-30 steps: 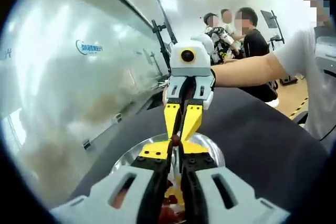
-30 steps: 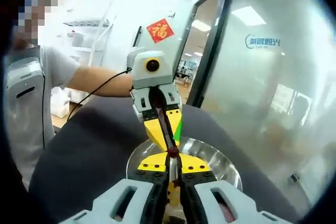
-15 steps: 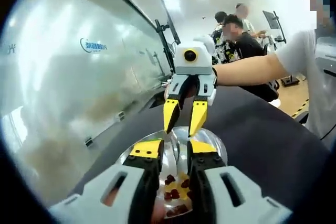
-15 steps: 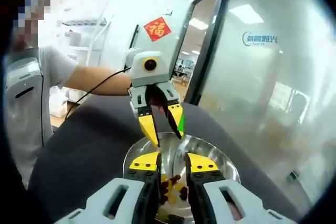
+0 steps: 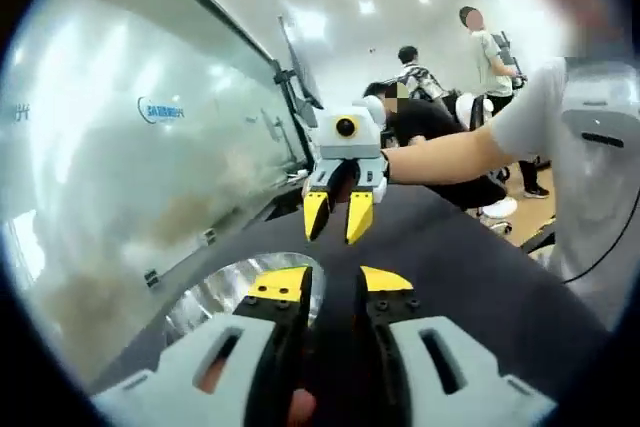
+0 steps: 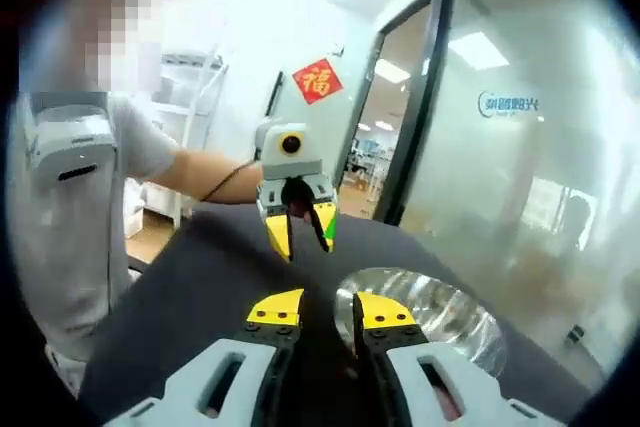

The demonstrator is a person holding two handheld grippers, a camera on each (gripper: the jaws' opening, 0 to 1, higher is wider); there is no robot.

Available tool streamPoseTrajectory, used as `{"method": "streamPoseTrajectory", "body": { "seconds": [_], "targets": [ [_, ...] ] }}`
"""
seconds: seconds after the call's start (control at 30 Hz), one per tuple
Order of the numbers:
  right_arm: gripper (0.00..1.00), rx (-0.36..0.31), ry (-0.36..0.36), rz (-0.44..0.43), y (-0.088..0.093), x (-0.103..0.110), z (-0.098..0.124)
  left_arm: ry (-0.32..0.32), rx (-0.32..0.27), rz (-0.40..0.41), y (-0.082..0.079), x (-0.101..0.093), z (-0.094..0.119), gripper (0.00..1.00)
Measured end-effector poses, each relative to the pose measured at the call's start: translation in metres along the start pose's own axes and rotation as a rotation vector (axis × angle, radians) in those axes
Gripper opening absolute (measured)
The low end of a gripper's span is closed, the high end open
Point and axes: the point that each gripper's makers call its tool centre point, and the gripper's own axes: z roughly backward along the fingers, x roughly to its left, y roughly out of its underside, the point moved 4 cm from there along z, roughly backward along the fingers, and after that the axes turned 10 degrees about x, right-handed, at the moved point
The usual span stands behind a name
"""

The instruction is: Pick candy and put bowl

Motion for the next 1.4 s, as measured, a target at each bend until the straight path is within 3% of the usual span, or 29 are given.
{"method": "streamPoseTrajectory", "body": {
  "seconds": [0.1,0.2,0.27,0.33,0.4,0.43,0.47,0.5,0.53,0.6,0.67,0.87,0.97,1.2,1.4],
  "targets": [
    [0.14,-0.020,-0.013,-0.040,0.016,0.021,0.006,0.018,-0.025,0.070,0.013,-0.023,0.005,0.12],
    [0.14,-0.023,0.016,-0.105,0.038,0.033,0.006,-0.024,-0.020,0.137,0.032,-0.035,0.003,0.12],
    [0.14,-0.014,0.016,-0.129,0.050,0.040,0.003,-0.030,0.033,0.153,0.048,-0.042,-0.003,0.12],
    [0.14,0.046,0.022,-0.159,0.071,0.043,-0.004,-0.063,0.122,0.160,0.070,-0.043,-0.014,0.12],
    [0.13,0.064,0.016,-0.217,0.090,0.046,-0.011,-0.044,0.117,0.178,0.081,-0.049,-0.023,0.12],
    [0.13,0.134,0.007,-0.226,0.100,0.049,-0.013,-0.033,0.184,0.175,0.095,-0.052,-0.025,0.12],
    [0.12,0.193,0.015,-0.154,0.100,0.050,-0.011,-0.037,0.264,0.098,0.103,-0.051,-0.023,0.12],
    [0.12,0.098,0.026,-0.141,0.088,0.049,-0.013,-0.040,0.136,0.159,0.086,-0.049,-0.022,0.12],
    [0.12,0.047,0.005,-0.162,0.082,0.052,-0.013,-0.045,0.147,0.169,0.087,-0.049,-0.020,0.12],
    [0.12,0.074,0.004,-0.174,0.086,0.051,-0.012,-0.040,0.189,0.168,0.097,-0.050,-0.022,0.11],
    [0.12,0.123,0.049,-0.191,0.096,0.041,-0.013,-0.037,0.184,0.154,0.094,-0.050,-0.024,0.11],
    [0.12,0.133,0.072,-0.205,0.100,0.037,-0.016,-0.029,0.175,0.148,0.091,-0.054,-0.025,0.10],
    [0.12,0.195,0.082,-0.174,0.106,0.039,-0.018,-0.032,0.175,0.148,0.091,-0.055,-0.026,0.10],
    [0.12,0.175,0.063,-0.186,0.101,0.048,-0.018,-0.054,0.168,0.132,0.090,-0.056,-0.026,0.10],
    [0.13,0.177,0.081,-0.194,0.103,0.043,-0.016,-0.056,0.170,0.145,0.091,-0.057,-0.025,0.10]
  ]
}}
